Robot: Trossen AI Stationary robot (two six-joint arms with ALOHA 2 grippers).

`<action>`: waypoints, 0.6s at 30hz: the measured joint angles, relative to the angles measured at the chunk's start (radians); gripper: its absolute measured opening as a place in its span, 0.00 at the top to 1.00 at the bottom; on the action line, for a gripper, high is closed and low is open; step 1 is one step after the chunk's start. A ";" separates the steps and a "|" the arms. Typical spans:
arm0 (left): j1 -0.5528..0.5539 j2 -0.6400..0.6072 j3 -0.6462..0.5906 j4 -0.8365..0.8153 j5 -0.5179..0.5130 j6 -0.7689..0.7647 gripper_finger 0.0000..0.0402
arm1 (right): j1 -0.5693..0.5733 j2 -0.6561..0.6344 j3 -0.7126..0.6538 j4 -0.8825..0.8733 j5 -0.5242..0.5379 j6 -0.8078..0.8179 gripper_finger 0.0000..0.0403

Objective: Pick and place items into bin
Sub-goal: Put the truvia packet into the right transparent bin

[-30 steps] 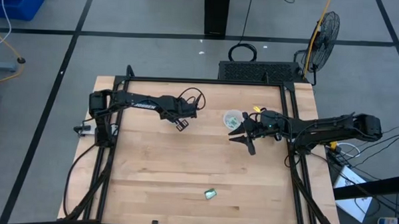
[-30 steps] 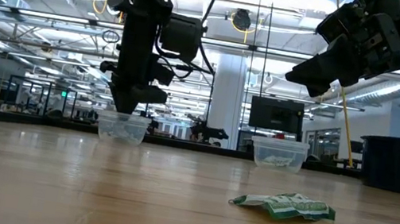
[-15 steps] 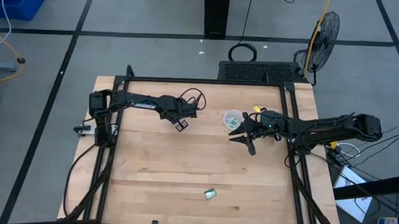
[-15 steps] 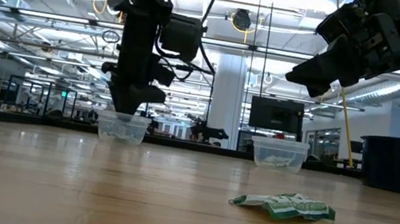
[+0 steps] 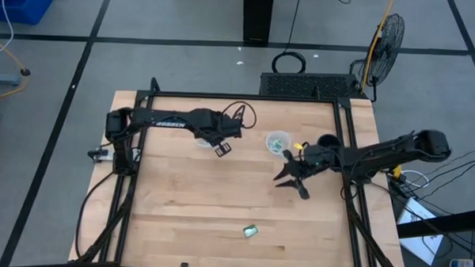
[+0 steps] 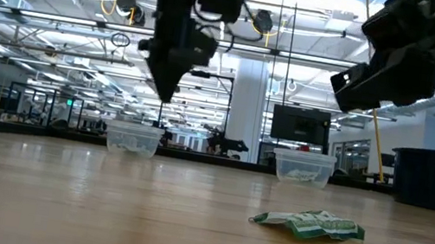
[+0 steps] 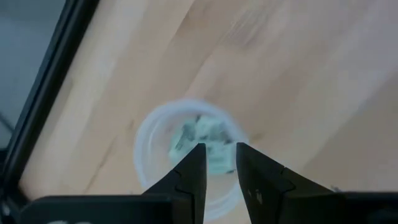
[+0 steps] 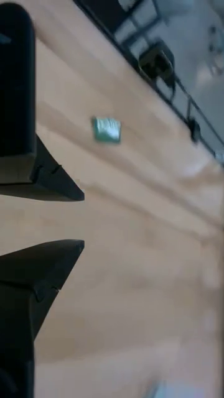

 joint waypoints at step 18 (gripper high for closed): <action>-0.139 0.000 0.070 0.022 -0.009 -0.014 0.77 | 0.427 0.453 0.214 0.339 0.238 -0.012 0.59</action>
